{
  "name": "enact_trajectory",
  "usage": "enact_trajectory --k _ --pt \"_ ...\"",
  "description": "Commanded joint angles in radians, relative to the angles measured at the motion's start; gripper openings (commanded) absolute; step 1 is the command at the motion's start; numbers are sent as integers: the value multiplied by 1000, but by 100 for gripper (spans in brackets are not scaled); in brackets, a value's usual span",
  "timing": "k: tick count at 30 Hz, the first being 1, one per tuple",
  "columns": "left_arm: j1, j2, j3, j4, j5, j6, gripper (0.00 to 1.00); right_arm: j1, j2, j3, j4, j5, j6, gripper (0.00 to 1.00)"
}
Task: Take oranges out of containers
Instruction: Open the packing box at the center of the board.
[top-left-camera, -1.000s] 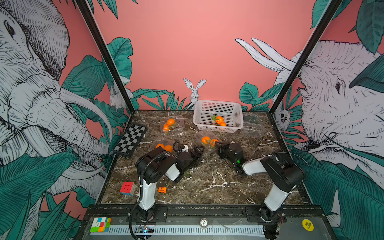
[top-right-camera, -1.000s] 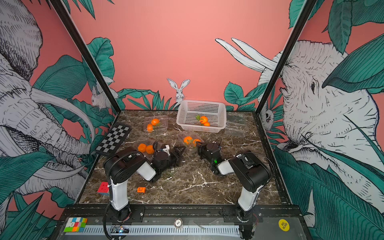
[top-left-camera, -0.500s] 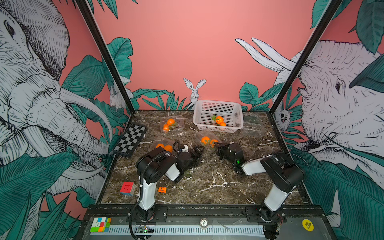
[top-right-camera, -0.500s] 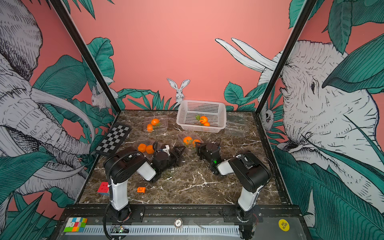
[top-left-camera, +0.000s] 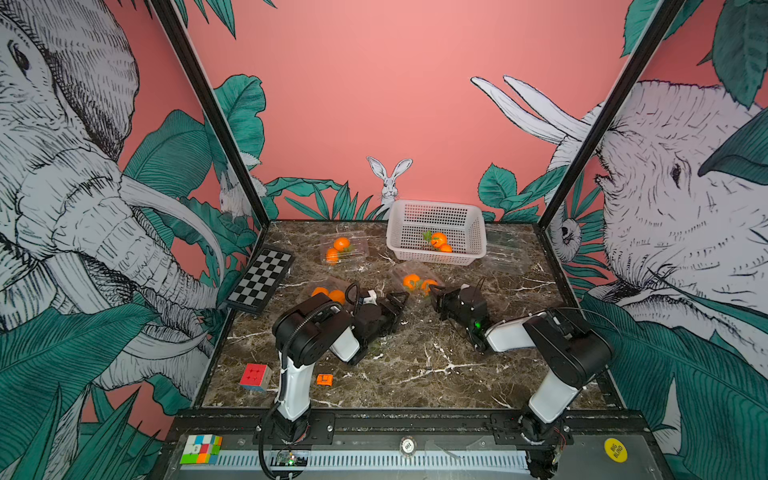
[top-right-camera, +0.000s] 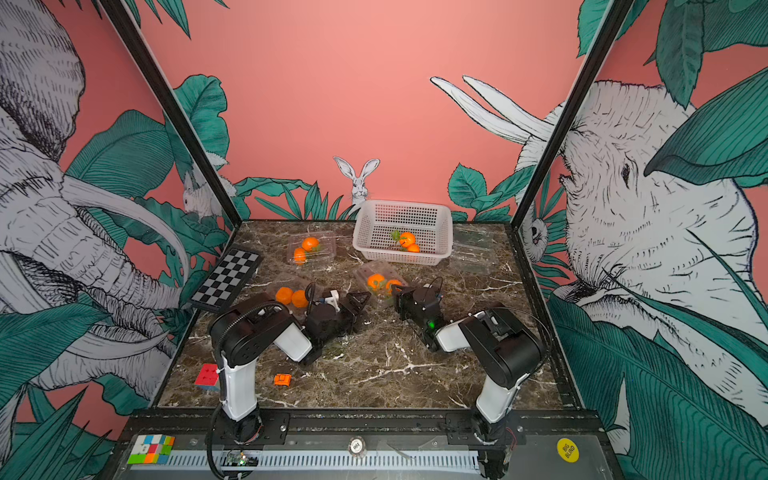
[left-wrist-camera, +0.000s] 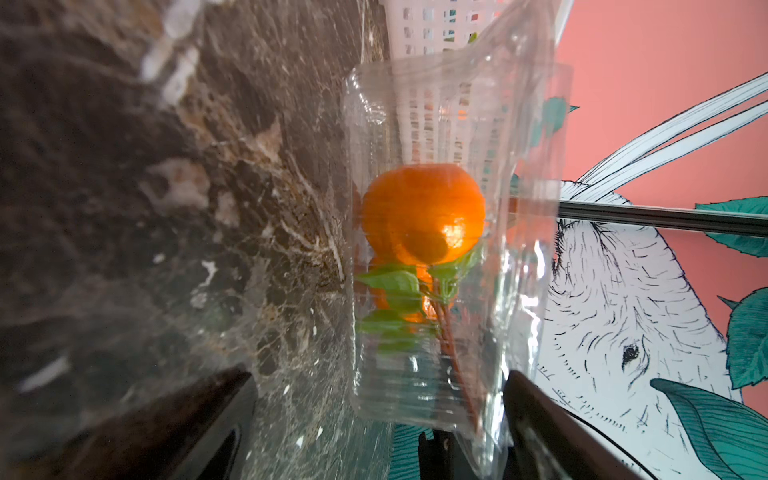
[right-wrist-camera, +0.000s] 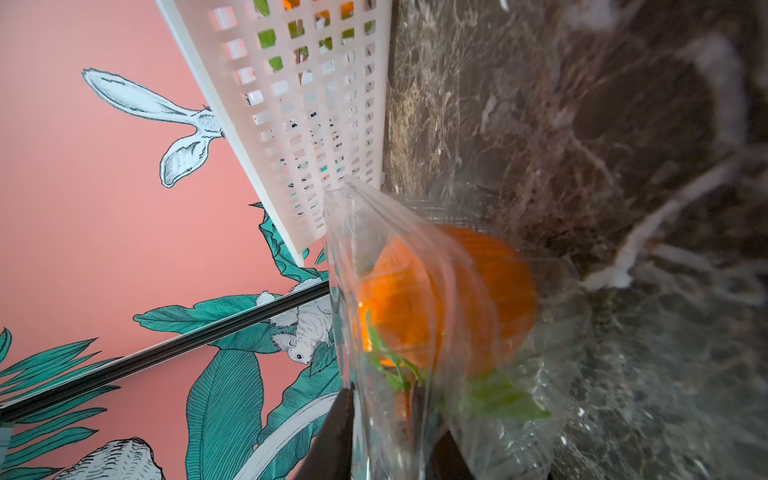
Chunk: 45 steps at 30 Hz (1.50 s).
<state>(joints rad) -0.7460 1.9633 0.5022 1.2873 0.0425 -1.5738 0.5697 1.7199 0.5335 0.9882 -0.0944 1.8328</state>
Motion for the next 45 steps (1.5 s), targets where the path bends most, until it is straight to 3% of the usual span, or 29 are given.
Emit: enact_trajectory --k 1,45 --pt "-8 44 -28 -102 -14 -5 94 9 -31 5 32 -22 -5 25" --pt "-7 69 -35 -97 -21 -6 94 9 -31 -39 134 -97 -15 22"
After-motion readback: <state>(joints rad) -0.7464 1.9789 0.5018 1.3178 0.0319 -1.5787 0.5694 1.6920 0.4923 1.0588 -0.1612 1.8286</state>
